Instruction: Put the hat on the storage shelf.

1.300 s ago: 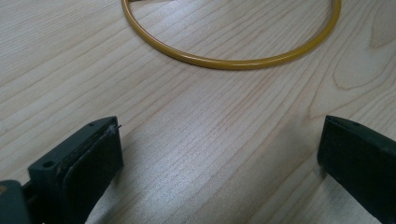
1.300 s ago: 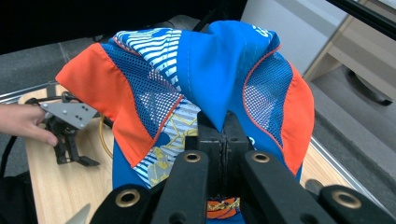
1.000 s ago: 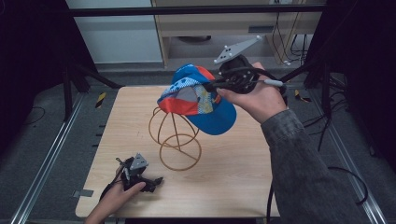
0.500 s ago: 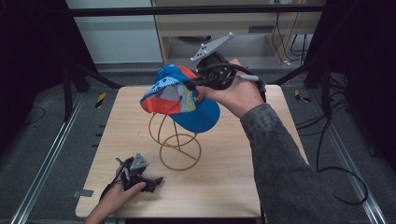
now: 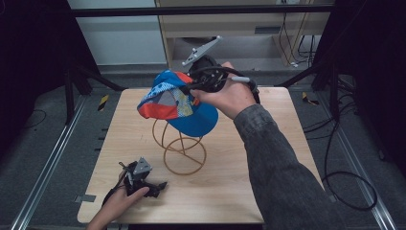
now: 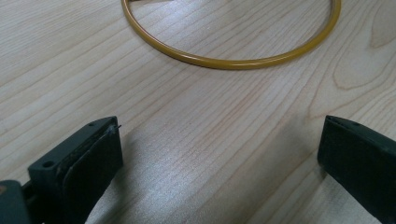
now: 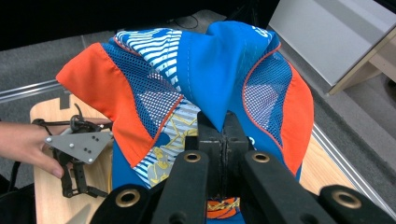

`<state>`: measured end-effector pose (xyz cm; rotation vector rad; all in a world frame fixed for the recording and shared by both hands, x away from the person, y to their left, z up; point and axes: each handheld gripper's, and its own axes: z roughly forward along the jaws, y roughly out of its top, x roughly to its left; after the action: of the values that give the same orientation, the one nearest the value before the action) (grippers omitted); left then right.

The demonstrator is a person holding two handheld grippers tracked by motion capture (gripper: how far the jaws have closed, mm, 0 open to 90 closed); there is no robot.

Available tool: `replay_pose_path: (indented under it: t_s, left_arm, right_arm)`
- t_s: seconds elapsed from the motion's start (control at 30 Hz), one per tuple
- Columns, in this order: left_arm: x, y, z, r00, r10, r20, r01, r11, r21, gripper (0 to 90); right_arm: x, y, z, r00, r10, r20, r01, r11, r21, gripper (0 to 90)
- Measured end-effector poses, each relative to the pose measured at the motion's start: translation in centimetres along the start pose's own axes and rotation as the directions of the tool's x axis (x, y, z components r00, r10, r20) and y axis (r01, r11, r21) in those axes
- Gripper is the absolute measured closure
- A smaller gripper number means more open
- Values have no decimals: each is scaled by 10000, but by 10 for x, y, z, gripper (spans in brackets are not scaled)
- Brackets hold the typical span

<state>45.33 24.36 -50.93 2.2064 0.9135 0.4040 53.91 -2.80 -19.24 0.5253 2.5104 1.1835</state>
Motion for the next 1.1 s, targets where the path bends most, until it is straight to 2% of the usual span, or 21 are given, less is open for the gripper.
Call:
replay_pose_path:
  t_s: [0.37, 0.77, 1.1]
  left_arm:
    - [0, 0, 0, 10000, 9, -7, -9, 10000, 14, 0]
    - [0, 0, 0, 10000, 24, -2, -24, 10000, 14, 0]
    - [0, 0, 0, 10000, 7, -6, -7, 10000, 13, 0]
  right_arm:
    - [4, 8, 20, 9997, -150, -166, 154, 9996, 256, 899]
    - [14, 10, 44, 9981, -421, -456, 460, 9950, 890, 897]
    - [16, 10, 56, 9971, -519, -552, 579, 9918, 1143, 895]
